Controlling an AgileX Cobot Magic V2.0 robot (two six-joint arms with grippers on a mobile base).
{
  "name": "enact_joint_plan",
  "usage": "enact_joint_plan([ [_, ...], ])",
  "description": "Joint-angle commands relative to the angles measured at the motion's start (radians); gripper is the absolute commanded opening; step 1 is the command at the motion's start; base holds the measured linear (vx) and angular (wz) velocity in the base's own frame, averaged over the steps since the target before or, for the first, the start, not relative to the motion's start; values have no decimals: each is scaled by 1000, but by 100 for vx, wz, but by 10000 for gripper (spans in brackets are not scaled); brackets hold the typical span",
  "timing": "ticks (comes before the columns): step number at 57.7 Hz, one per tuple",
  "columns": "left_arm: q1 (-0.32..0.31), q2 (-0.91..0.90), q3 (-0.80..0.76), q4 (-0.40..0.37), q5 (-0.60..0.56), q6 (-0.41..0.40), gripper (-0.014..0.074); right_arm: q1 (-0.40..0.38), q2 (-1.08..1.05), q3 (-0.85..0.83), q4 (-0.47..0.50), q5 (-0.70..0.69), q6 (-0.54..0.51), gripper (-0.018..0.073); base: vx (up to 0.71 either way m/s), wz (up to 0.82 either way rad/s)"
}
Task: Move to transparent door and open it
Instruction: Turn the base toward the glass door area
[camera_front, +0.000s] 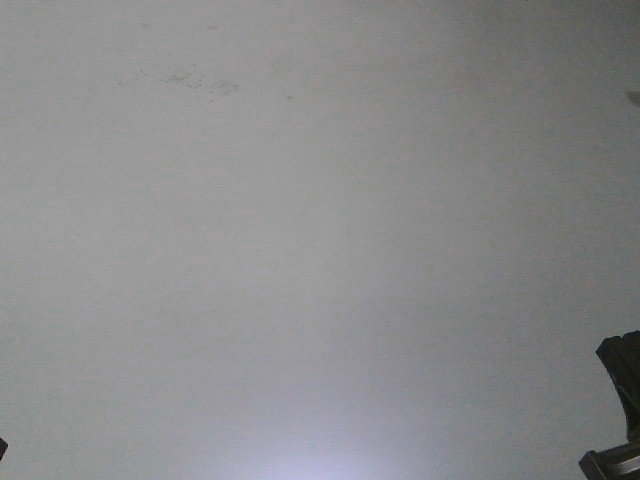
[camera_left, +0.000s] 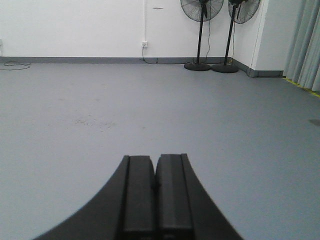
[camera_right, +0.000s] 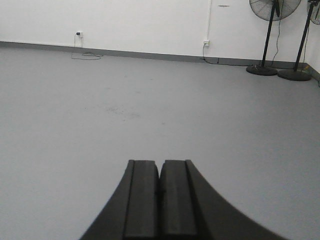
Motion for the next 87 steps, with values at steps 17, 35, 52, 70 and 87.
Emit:
enact_joint_plan([
  [17,-3,-13,30,-7,-88,-7,-3,-2,-14,14,1,-83,-2,-1,0,0],
  [35,-3,-13,30,-7,-88,-7,-3,-2,-14,14,1,-83,-2,-1,0,0],
  [52,-3,-13,30,-7,-88,-7,-3,-2,-14,14,1,-81,-2,-1,1,0],
  [70,-3,-13,30,-7,-88,-7,-3,-2,-14,14,1,-81,-2,-1,7,2],
  [87,-3,-13,30,-7,-88,-7,-3,-2,-14,14,1,-81,-2,-1,22,5],
])
